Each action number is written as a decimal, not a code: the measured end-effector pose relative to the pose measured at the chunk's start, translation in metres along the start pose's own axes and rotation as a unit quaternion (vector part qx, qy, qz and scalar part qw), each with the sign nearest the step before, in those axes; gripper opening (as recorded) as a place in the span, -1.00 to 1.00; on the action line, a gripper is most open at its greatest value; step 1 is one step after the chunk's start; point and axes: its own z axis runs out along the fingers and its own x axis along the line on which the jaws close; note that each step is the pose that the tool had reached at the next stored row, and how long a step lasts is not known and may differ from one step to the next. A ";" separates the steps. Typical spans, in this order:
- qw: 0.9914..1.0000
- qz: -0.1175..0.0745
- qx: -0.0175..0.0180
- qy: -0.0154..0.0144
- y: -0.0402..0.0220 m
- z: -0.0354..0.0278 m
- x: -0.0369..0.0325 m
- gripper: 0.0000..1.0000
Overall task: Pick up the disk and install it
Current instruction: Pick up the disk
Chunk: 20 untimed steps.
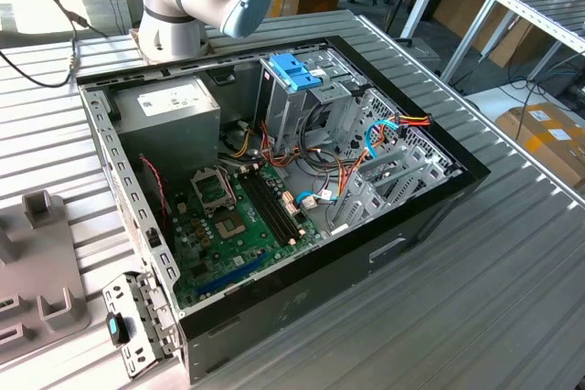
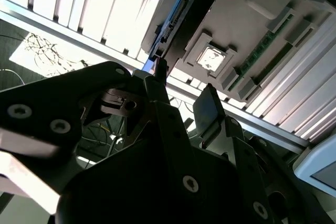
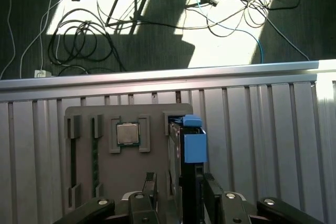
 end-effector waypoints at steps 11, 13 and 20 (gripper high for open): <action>1.000 0.000 0.000 0.000 0.0000 0.0015 -0.0009 -0.04; 1.000 0.000 0.000 0.000 0.0003 0.0028 -0.0012 -0.04; 1.000 0.000 0.000 0.000 0.0015 0.0044 -0.0017 -0.04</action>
